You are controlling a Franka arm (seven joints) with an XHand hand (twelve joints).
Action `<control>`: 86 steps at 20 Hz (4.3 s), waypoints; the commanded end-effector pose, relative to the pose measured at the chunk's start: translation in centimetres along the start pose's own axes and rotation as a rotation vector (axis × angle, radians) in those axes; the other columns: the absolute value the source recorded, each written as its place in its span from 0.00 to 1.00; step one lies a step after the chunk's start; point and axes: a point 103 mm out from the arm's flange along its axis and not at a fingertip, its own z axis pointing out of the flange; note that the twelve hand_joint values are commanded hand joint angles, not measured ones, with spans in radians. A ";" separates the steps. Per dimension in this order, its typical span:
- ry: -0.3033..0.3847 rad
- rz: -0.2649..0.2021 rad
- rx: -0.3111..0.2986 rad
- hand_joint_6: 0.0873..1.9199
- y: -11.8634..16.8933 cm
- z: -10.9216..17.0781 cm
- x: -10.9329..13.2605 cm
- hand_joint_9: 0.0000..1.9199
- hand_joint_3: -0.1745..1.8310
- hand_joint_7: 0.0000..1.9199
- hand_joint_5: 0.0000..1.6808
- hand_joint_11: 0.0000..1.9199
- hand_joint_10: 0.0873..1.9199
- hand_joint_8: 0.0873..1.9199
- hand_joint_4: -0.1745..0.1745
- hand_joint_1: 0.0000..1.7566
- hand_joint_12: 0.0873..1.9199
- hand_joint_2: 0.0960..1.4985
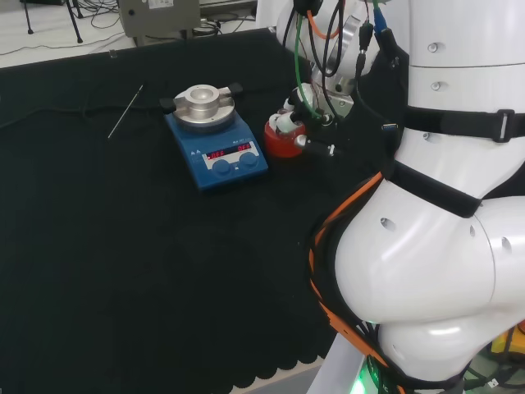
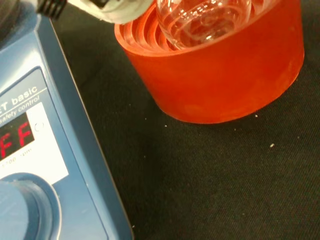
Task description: Pick up the round-bottom flask.
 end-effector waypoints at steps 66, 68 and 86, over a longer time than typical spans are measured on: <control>-0.144 0.033 -0.085 0.43 1.5 0.7 0.1 0.23 0.42 0.15 0.40 0.00 0.35 0.33 0.33 0.56 0.69 0.45; -0.136 0.033 -0.081 0.44 1.6 0.6 -0.1 0.23 0.43 0.15 0.41 0.00 0.35 0.33 0.33 0.56 0.69 0.45; -0.031 0.037 -0.081 0.39 1.0 -0.1 -2.5 0.21 0.42 0.14 0.33 0.00 0.35 0.35 0.28 0.50 0.68 0.37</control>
